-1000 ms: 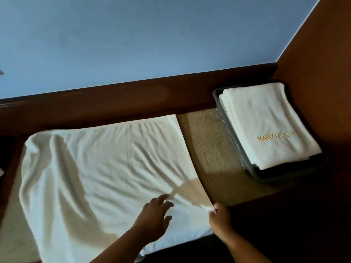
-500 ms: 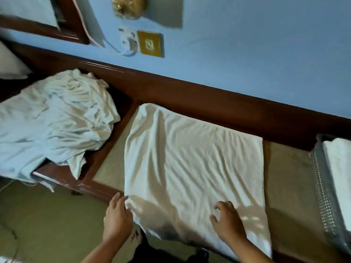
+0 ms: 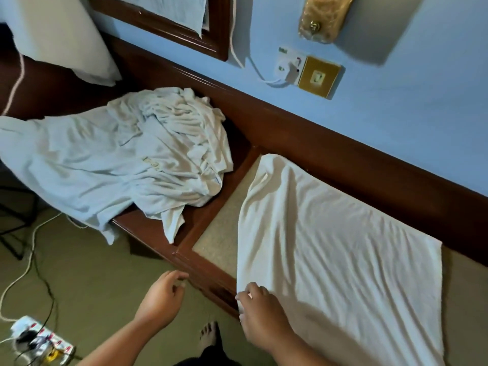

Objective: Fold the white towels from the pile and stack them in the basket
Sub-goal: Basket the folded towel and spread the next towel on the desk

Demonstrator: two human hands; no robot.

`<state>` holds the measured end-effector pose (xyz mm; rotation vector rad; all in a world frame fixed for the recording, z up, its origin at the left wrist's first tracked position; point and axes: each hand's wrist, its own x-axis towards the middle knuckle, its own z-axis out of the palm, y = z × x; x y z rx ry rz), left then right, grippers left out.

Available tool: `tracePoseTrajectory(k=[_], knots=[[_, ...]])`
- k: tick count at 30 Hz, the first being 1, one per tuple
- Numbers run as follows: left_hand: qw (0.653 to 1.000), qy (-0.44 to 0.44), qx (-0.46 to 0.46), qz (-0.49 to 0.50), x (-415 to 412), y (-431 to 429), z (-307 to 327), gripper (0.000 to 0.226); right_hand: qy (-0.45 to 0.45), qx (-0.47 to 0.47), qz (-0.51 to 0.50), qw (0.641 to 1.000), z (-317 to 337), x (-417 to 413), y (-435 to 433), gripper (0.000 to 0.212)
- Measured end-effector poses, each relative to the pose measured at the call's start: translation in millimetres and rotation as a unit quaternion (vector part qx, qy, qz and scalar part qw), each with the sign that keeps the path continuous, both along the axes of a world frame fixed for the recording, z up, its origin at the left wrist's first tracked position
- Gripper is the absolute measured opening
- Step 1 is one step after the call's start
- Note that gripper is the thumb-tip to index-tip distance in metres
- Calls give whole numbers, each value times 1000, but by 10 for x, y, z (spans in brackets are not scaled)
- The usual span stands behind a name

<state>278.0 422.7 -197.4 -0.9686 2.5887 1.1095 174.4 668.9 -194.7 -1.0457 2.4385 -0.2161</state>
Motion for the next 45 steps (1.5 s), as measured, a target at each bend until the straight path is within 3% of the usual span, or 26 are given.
tracePoseTrajectory(k=[5,8,12,17,22,25,29,31,35,38,41,45], knots=[[998,9,12,-63,-230,-146,133,19,5,129,-133,983,19,49,-316,65],[995,15,28,-90,-320,-167,139,17,13,128,-135,982,-39,-5,-334,53],[992,-5,51,-113,-343,-105,72,15,-2,96,-138,986,-55,-10,-226,35],[989,-21,67,-128,-433,7,-9,15,-16,-41,-229,972,-6,-143,53,25],[984,-12,74,-160,-702,202,10,14,44,-97,-363,926,-41,-335,678,7],[981,-9,80,-178,-825,405,27,15,26,-73,-438,896,-23,-489,1010,22],[973,-9,77,-217,-975,758,107,21,-9,-29,-431,902,-39,-601,1202,12],[967,-16,74,-244,-1058,943,133,28,15,-50,-413,909,-61,-617,1231,14],[961,-31,71,-267,-1214,1240,128,47,71,-107,-227,965,36,-559,1072,27],[964,-49,66,-252,-1274,1390,103,48,74,-135,-90,984,132,-574,911,40],[963,-103,58,-243,-1202,1464,67,37,43,-163,-99,981,171,-680,821,42],[965,-191,22,-177,-960,1498,6,45,18,-165,-120,979,196,-925,796,35]])
